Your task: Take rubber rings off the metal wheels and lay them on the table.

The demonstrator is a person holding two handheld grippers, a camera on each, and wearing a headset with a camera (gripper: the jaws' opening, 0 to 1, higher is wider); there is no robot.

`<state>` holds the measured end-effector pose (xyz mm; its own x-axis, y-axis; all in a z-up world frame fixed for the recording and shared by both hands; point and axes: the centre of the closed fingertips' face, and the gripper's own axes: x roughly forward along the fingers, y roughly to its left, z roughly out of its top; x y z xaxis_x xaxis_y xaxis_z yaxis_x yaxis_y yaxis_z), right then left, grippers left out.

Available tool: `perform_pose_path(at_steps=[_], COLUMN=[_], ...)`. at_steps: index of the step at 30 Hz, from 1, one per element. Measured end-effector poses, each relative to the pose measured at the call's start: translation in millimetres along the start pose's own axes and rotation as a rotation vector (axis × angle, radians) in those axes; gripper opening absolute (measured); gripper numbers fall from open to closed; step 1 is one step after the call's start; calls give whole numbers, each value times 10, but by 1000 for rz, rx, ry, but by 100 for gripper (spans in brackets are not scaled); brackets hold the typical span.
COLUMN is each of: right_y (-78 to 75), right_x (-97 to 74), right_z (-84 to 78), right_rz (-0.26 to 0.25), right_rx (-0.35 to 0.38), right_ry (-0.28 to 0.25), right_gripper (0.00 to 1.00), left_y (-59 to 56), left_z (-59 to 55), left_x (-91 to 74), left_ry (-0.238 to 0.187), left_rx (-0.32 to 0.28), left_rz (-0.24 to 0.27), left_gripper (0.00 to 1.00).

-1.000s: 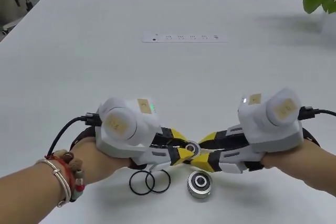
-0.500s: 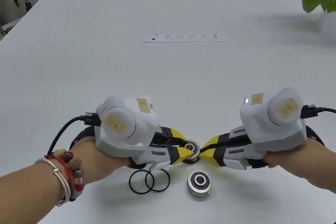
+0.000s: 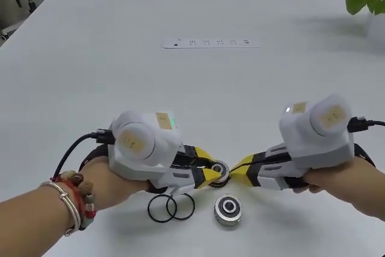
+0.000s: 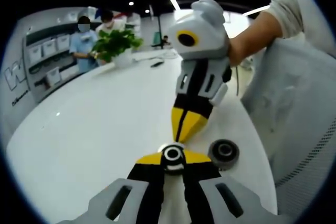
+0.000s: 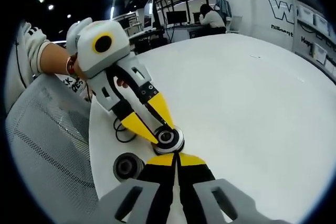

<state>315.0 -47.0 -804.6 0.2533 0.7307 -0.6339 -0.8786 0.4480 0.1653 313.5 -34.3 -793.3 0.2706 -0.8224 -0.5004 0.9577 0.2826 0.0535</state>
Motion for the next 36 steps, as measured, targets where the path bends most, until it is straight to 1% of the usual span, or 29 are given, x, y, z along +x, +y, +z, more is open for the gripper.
perform_pose_path(at_steps=[9,12,13,14,15,18,21,25,36], right_y=[-14,-1,-1,15,16,21,45,54,86], right_x=[-8,-16,-27,-30,-38,-22,-18,-25,-11], right_z=[1,19,35,77,85,86,109,116,148], right_rz=[10,9,10,17,20,18,23,17,27], right_rx=[88,100,112,139,171,168,192,190,180], right_ry=[-16,-23,-33,-53,-56,-54,-59,-57,-54], right_gripper=[0,0,0,0,0,0,0,0,0], left_y=[-1,-5,-4,-4,-2,-1,0,2,-2], left_z=[0,-1,-1,-1,-1,0,-1,-4,-6], left_x=[-1,-4,-4,-4,-6,-6,-7,-10,-17], left_ry=[-4,-4,-4,-4,-4,-4,-3,-2,1], left_rx=[-1,1,0,0,0,0,2,6,3], left_rz=[0,1,1,1,3,3,4,3,5], left_gripper=[13,13,13,13,13,13,13,13,13])
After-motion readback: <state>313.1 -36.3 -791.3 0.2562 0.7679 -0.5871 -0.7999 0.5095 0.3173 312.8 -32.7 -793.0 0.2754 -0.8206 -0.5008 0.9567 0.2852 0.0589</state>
